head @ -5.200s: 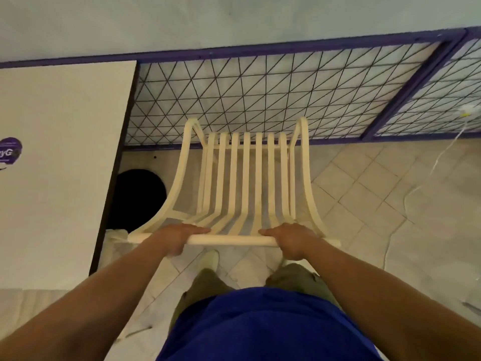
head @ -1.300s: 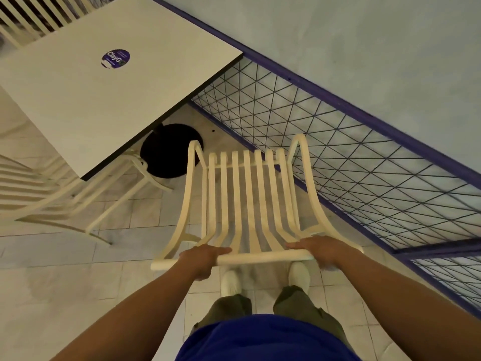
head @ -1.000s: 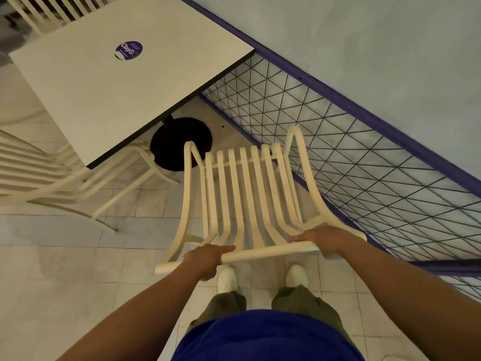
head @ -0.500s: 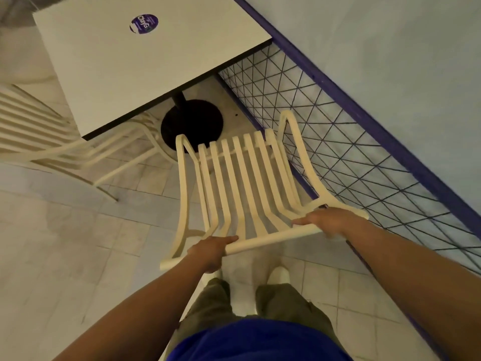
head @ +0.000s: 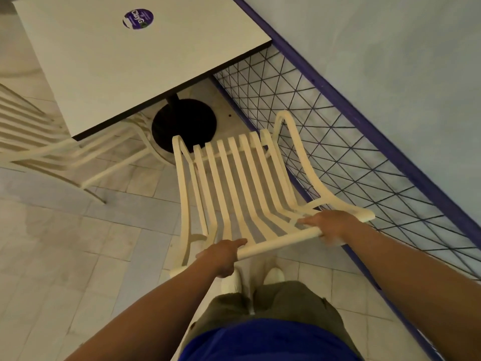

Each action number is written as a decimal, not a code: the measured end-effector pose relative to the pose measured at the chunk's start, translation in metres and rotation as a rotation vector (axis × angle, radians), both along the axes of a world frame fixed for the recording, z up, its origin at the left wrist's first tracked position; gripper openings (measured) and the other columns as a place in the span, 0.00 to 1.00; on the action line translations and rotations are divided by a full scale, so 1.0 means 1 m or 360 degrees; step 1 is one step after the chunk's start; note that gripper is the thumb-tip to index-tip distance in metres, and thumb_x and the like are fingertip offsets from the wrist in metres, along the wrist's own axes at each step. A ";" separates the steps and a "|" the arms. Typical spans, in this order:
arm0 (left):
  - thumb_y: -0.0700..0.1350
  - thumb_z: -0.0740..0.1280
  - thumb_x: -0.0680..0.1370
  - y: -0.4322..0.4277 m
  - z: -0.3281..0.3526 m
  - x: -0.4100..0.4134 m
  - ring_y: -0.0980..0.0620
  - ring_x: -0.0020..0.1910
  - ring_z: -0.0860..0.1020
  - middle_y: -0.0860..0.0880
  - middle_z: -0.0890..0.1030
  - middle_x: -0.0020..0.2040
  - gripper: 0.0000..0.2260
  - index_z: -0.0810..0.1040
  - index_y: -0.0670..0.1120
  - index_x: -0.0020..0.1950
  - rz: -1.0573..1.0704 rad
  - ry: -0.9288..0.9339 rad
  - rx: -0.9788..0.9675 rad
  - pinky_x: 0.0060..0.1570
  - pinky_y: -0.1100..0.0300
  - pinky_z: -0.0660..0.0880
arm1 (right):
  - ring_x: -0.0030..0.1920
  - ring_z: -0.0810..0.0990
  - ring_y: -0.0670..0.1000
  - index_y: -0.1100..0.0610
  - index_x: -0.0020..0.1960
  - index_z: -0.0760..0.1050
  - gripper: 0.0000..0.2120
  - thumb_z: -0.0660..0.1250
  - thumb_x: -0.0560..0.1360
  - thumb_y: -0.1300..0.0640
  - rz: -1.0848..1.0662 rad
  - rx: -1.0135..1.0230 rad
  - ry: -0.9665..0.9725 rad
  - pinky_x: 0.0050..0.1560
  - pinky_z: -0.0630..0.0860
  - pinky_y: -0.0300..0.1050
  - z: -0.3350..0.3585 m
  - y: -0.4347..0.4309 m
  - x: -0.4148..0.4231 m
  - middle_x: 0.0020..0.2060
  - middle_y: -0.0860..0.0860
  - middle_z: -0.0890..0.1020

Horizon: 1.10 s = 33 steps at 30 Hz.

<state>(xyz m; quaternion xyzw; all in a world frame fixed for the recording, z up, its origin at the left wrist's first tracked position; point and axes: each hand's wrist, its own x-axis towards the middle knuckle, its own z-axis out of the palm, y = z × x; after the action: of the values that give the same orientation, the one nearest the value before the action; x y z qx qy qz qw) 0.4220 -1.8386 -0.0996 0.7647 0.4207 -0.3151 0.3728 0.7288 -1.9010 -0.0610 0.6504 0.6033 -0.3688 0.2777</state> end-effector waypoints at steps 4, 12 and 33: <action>0.36 0.70 0.75 0.002 -0.003 -0.003 0.43 0.63 0.75 0.47 0.73 0.67 0.40 0.55 0.65 0.78 0.0019 0.0029 -0.0005 0.65 0.37 0.71 | 0.57 0.79 0.52 0.33 0.76 0.55 0.42 0.68 0.74 0.65 0.0070 -0.0004 -0.0068 0.56 0.78 0.50 -0.001 0.003 -0.007 0.67 0.50 0.75; 0.38 0.71 0.75 -0.008 0.000 0.001 0.46 0.61 0.75 0.51 0.72 0.67 0.41 0.55 0.69 0.76 0.0113 0.0100 0.0082 0.62 0.40 0.73 | 0.55 0.78 0.51 0.29 0.74 0.55 0.41 0.67 0.74 0.63 0.0109 -0.0031 0.0076 0.54 0.79 0.50 -0.006 0.004 0.018 0.65 0.48 0.75; 0.38 0.68 0.76 -0.037 0.008 0.095 0.49 0.56 0.78 0.51 0.75 0.68 0.38 0.58 0.73 0.73 0.0460 0.0210 0.0308 0.55 0.51 0.79 | 0.49 0.73 0.51 0.31 0.75 0.55 0.38 0.66 0.77 0.63 0.0563 0.0014 0.0337 0.48 0.72 0.47 0.005 0.043 0.120 0.59 0.52 0.74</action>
<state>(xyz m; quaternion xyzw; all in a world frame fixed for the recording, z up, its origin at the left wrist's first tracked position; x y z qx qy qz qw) 0.5166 -1.8757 -0.0916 0.7062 0.5782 -0.2657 0.3105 0.8486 -1.8576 -0.0564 0.4931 0.7355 -0.3779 0.2703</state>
